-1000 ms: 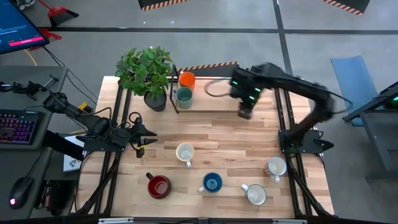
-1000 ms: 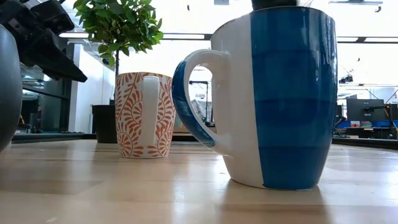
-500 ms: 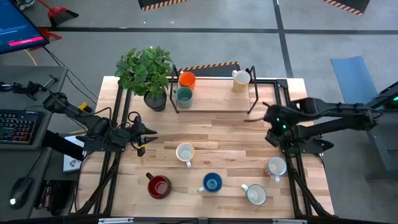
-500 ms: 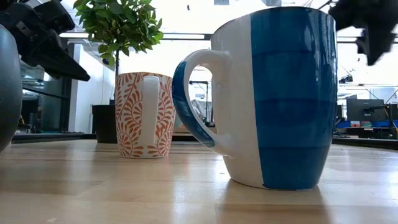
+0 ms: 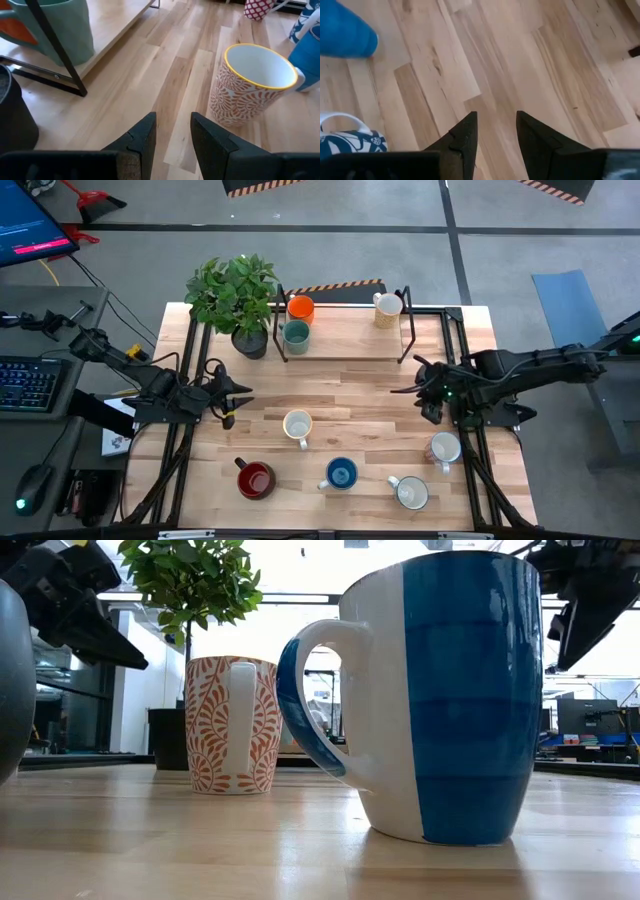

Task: Place coffee mugs
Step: Put the patterned red mug on the shelf

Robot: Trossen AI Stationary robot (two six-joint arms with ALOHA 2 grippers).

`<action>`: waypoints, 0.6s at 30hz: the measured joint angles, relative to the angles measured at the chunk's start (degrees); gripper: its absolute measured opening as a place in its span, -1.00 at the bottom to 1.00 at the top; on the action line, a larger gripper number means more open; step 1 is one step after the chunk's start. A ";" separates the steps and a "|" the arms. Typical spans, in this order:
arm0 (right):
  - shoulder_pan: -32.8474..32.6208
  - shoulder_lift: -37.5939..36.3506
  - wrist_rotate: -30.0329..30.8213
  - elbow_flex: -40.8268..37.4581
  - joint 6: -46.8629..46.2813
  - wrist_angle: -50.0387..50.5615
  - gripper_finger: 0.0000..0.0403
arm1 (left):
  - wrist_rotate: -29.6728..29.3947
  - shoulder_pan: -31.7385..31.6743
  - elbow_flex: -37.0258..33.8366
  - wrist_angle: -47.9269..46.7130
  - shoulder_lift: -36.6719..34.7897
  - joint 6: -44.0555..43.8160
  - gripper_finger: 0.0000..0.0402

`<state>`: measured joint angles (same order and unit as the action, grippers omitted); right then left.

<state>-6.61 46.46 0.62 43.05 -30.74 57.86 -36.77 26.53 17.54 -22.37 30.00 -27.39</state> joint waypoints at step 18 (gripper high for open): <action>-0.28 0.06 -7.59 0.00 -4.62 -0.39 -0.43 | -1.68 0.02 0.00 -0.01 0.00 -1.48 -0.45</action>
<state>-6.89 46.51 -6.96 43.05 -35.36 57.48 -38.46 26.55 17.54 -22.37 30.00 -28.88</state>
